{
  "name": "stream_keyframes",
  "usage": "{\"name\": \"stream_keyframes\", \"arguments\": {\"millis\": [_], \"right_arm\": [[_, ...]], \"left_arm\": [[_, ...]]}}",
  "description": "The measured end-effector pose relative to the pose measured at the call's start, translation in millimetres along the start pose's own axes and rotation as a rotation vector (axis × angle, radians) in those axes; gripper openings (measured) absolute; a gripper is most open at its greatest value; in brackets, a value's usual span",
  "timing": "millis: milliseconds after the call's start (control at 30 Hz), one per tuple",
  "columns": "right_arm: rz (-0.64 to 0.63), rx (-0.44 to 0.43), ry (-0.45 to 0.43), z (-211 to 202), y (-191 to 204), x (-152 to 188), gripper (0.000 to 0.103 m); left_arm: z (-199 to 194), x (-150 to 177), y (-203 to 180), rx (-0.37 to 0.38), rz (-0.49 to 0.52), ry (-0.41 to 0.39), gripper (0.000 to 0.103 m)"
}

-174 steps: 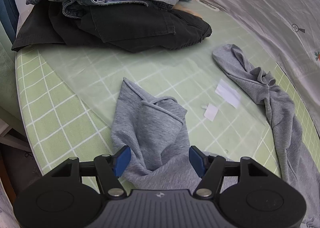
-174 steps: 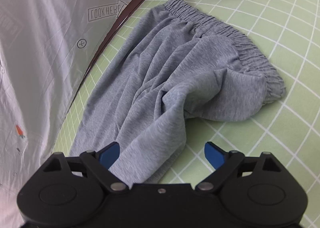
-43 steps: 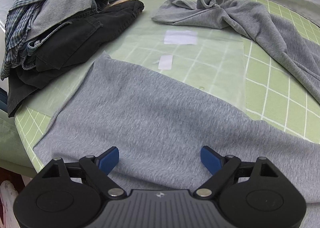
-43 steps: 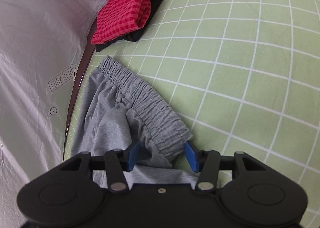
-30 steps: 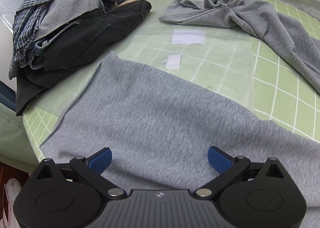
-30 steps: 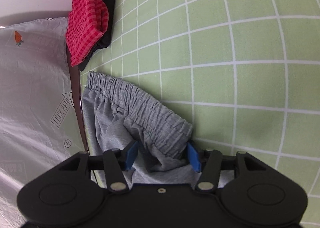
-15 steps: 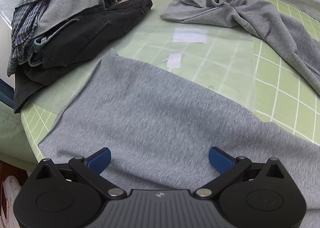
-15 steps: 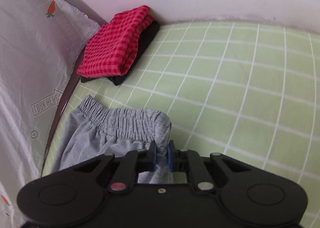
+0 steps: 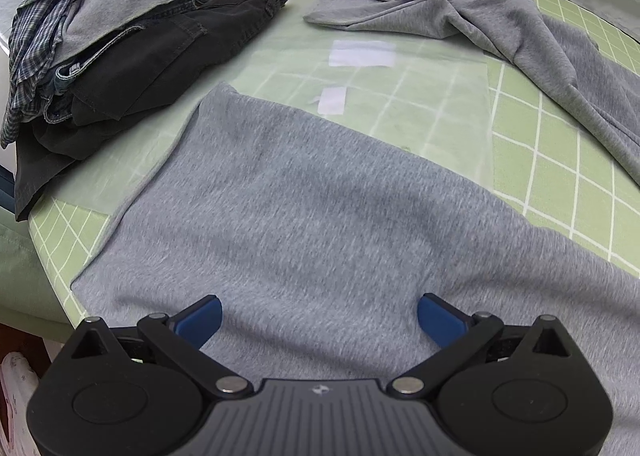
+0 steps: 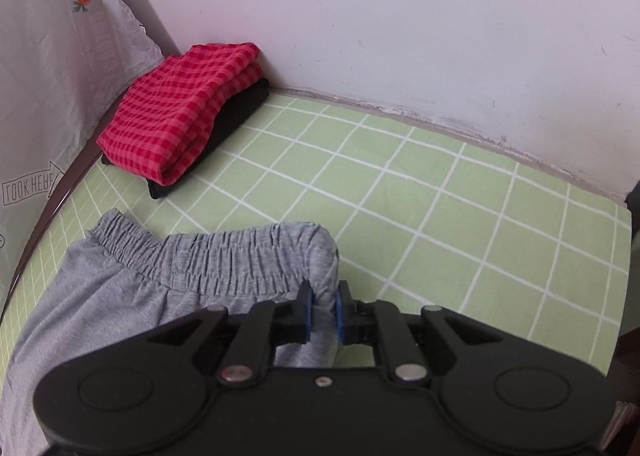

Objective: Fold clothes

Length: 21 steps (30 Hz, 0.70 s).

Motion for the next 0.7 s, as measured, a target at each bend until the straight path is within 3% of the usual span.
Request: {"name": "stream_keyframes", "arguments": {"millis": [100,233,400,567,700], "right_arm": [[0.001,0.003,0.008,-2.0,-0.9,6.8,0.018],[0.011,-0.022,0.027,-14.7,-1.5,19.6,0.042],[0.092,-0.128,0.134,-32.6,-1.6,59.2,0.046],[0.135,-0.209,0.188,-55.4,1.2,102.3,0.049],[0.019,-0.243,0.178,-71.9,17.6,129.3,0.049]], "left_arm": [[-2.6,9.0,4.0,0.025,-0.004,0.012,0.103],[-10.7,17.7,23.7,0.036,-0.056,-0.011,0.103],[-22.5,27.2,52.8,0.043,-0.138,-0.054,0.103],[-34.3,36.7,82.1,0.049,-0.220,-0.096,0.101],[-40.8,34.8,118.1,-0.010,-0.286,-0.140,0.096]]}}
Point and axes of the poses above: each gripper's, at about its wrist camera, not at the fingertips, and z roughly the way its jaws point, y to its left, x to its underside, the point moved 7 cm from there along z, roughly the way its jaws point, and after that the axes turned 15 degrees about x, right-handed, at the moved point
